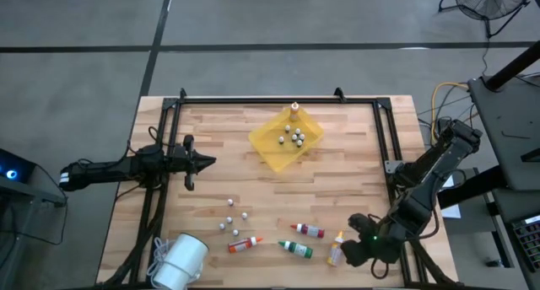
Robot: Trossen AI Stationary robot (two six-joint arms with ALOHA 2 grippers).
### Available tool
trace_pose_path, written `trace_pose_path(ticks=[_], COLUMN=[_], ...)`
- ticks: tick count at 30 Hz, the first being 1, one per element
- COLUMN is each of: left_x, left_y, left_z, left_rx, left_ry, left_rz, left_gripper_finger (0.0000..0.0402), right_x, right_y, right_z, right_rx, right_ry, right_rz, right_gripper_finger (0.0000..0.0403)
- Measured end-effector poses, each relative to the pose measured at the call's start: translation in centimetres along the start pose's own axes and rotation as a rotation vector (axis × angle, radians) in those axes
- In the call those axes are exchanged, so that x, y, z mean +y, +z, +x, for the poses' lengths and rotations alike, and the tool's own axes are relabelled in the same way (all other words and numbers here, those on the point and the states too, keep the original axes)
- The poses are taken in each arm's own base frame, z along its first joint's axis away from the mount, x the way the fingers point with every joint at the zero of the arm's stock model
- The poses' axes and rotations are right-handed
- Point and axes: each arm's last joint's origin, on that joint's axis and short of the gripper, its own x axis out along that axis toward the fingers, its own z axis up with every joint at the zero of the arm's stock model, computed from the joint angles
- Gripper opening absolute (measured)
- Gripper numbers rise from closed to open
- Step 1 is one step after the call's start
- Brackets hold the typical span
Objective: Pick & Place food coloring
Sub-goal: Put the large yellow food coloring bottle into the yellow bin
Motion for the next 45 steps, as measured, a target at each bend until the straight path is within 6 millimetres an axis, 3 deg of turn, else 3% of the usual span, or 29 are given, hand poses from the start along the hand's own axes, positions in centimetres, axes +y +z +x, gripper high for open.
trace_pose_path(ticks=[8,18,30,36,45], left_x=[0.0,0.0,0.0,0.0,0.0], left_y=[0.0,0.0,0.0,0.0,0.0], left_z=[0.0,0.0,0.0,0.0,0.0], left_rx=[0.000,0.000,0.000,0.000,0.000], left_ry=[-0.001,-0.001,-0.001,-0.001,-0.001], left_rz=[0.000,0.000,0.000,0.000,0.000], left_gripper_finger=[0.0000,0.0000,0.0000,0.0000,0.0000], right_x=[0.0,0.2,-0.1,0.9,2.1], right_y=[0.4,0.4,0.5,0.5,0.4], right_z=[0.0,0.1,3.5,4.7,4.2], right_rx=[-0.057,-0.051,-0.105,-0.137,-0.287], right_ry=[0.017,0.029,-0.040,-0.060,-0.268], right_rz=[0.191,0.190,0.322,0.333,0.329], right_gripper_finger=[0.0120,0.0123,0.0117,0.0117,0.0117])
